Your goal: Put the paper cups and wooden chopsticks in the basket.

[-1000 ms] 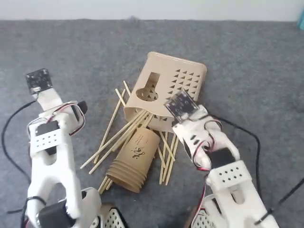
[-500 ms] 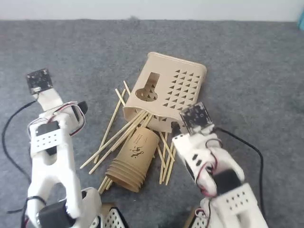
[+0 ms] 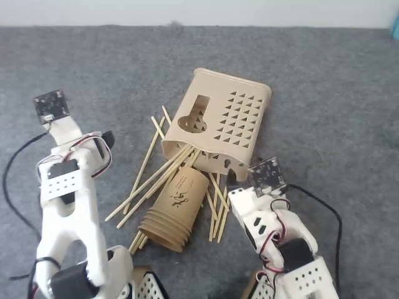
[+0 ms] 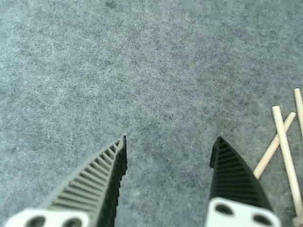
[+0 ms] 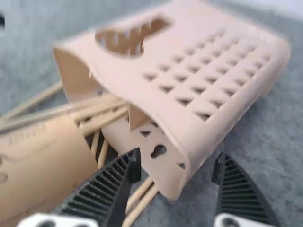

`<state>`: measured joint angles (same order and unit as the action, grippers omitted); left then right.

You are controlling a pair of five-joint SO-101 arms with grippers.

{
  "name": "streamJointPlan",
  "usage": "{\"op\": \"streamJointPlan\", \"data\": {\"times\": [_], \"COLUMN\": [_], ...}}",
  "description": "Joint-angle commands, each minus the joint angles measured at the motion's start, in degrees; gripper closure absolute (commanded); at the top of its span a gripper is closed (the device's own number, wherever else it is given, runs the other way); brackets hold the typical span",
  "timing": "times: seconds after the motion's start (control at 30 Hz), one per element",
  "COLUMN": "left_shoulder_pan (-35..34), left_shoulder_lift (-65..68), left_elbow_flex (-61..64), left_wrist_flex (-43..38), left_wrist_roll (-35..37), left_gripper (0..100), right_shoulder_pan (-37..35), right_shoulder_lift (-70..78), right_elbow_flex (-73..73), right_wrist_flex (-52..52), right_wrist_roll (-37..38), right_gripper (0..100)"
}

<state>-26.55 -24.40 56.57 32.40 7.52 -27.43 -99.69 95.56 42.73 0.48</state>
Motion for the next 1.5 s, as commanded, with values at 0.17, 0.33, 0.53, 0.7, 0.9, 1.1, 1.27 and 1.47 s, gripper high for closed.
{"op": "streamJointPlan", "data": {"times": [0.17,0.33,0.53,0.7,0.9,1.1,1.27,1.47], "left_shoulder_pan": [0.26,0.26,0.18,0.18,0.26,0.44,0.44,0.62], "left_shoulder_lift": [-0.18,-0.18,-0.18,-0.18,-0.18,-0.18,-0.18,-0.09], "left_elbow_flex": [-0.31,-0.22,-0.22,-0.22,-0.22,-0.22,-0.13,0.31], "left_wrist_flex": [-1.23,-1.23,-1.23,-1.23,-1.23,-1.41,-1.32,-1.49], "left_wrist_roll": [0.09,0.09,0.09,0.09,-0.97,-1.05,-1.05,-1.14], "left_gripper": [72,72,72,72,72,72,72,72], "right_shoulder_pan": [4.88,4.97,5.05,9.98,12.88,12.88,13.14,12.62], "right_shoulder_lift": [6.73,19.65,41.89,57.89,65.36,66.51,66.51,66.51], "right_elbow_flex": [0.97,-3.08,-14.95,-19.78,-22.51,-25.58,-26.99,-32.09], "right_wrist_flex": [-11.56,-16.22,-17.45,-26.33,-31.60,-31.87,-37.41,-33.36], "right_wrist_roll": [-0.79,-1.14,-5.19,-5.98,-5.98,-11.78,-12.40,-12.66], "right_gripper": [73.9,73.9,73.8,73.8,73.9,92.4,98.7,99.1]}}
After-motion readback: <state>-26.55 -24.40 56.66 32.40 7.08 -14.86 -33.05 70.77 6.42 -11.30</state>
